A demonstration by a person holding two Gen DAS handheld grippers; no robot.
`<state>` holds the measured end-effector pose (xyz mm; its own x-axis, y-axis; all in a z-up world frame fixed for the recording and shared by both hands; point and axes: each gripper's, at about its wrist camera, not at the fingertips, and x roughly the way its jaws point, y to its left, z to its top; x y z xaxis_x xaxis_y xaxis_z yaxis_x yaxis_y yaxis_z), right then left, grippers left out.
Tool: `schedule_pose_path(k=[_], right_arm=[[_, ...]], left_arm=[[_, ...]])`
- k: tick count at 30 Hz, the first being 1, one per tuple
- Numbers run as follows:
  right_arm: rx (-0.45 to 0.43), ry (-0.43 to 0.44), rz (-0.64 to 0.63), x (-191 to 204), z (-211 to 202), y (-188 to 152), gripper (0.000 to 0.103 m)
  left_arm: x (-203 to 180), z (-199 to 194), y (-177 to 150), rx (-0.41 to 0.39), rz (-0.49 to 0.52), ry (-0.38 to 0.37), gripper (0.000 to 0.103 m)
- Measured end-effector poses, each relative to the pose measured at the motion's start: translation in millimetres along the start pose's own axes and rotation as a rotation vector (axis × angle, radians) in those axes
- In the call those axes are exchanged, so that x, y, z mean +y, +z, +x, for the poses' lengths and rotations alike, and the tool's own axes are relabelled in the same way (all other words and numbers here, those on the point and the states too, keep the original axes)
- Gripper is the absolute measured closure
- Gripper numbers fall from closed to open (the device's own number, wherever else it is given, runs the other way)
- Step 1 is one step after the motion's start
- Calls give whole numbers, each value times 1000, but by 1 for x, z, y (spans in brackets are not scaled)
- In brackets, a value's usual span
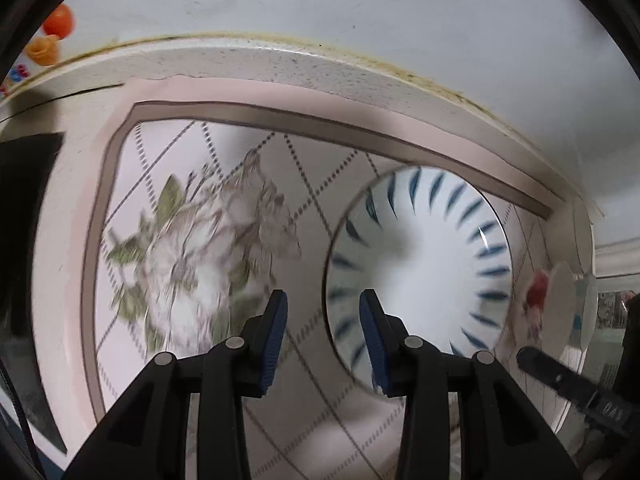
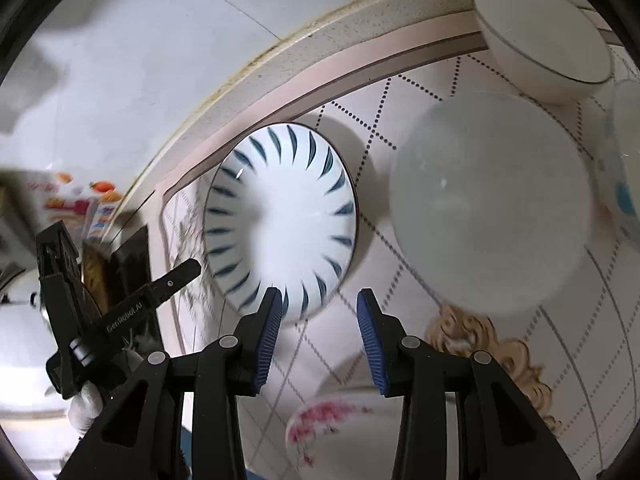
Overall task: Organize plates and bowls
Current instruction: 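Grasp the rim of the blue-striped plate with both grippers, then carry the blue-striped plate with both grippers onto the plate stack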
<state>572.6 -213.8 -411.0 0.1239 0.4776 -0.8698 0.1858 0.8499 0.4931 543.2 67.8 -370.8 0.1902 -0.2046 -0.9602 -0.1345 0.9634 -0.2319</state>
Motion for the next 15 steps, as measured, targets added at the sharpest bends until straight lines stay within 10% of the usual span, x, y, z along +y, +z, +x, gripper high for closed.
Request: schedule_pose_path(k=[15], right_arm=[[-49, -140, 17, 8, 42, 23, 66]], left_arm=[[-17, 42, 48, 89, 135, -15, 71]])
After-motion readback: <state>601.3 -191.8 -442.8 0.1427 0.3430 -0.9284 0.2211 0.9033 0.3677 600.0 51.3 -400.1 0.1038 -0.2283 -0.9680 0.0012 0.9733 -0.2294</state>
